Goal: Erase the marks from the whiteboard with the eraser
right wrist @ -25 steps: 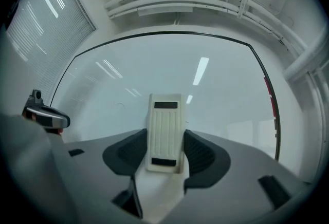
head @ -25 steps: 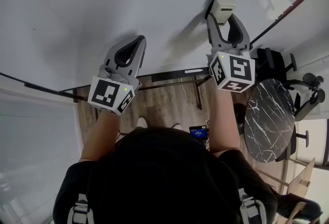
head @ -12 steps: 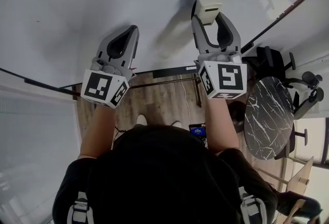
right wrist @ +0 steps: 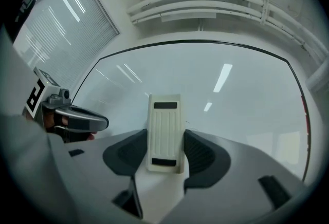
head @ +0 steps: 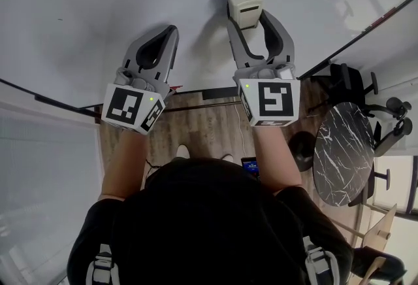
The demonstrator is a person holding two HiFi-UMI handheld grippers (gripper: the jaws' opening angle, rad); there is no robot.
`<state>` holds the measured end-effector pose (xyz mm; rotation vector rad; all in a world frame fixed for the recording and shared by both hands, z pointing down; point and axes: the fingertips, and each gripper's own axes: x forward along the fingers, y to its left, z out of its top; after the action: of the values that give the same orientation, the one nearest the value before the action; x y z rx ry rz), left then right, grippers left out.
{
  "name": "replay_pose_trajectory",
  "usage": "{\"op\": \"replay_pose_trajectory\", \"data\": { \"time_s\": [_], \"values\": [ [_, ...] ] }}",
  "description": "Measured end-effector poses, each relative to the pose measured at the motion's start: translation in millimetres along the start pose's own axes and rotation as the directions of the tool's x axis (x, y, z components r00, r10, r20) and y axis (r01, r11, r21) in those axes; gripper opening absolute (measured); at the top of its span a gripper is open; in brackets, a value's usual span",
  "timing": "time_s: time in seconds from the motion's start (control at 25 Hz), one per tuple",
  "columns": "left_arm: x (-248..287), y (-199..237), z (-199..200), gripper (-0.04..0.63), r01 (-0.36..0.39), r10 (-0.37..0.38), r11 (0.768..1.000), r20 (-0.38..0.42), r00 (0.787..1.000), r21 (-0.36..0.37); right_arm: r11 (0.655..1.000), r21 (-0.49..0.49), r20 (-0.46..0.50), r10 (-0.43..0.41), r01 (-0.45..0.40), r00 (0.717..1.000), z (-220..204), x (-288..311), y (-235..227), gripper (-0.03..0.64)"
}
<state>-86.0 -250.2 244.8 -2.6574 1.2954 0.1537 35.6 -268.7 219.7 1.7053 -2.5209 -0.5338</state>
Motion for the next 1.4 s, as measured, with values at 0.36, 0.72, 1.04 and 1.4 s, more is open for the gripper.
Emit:
{"op": "replay_pose_trajectory", "data": {
  "time_s": [0.36, 0.72, 1.04, 1.4],
  "values": [
    [-9, 9, 2, 0.005, 0.005, -0.005, 1.0, -0.016, 1.0, 0.0, 1.0, -0.017, 0.031, -0.02, 0.021, 0.999, 14, 10, 2, 0.222],
    [3, -4, -6, 0.005, 0.029, -0.029, 0.999, -0.021, 0.999, -0.014, 0.998, 0.064, 0.058, -0.011, 0.008, 0.998, 9, 5, -18, 0.225],
    [5, -17, -7, 0.005, 0.021, -0.022, 1.0, -0.024, 0.999, -0.01, 0.995, 0.1, 0.051, -0.024, 0.018, 0.998, -1, -5, -46, 0.225],
    [26, -41, -13, 0.005, 0.014, -0.014, 1.0, -0.045, 0.999, 0.001, 0.985, 0.161, 0.044, -0.074, 0.067, 0.996, -25, -22, -105, 0.225]
  ]
}}
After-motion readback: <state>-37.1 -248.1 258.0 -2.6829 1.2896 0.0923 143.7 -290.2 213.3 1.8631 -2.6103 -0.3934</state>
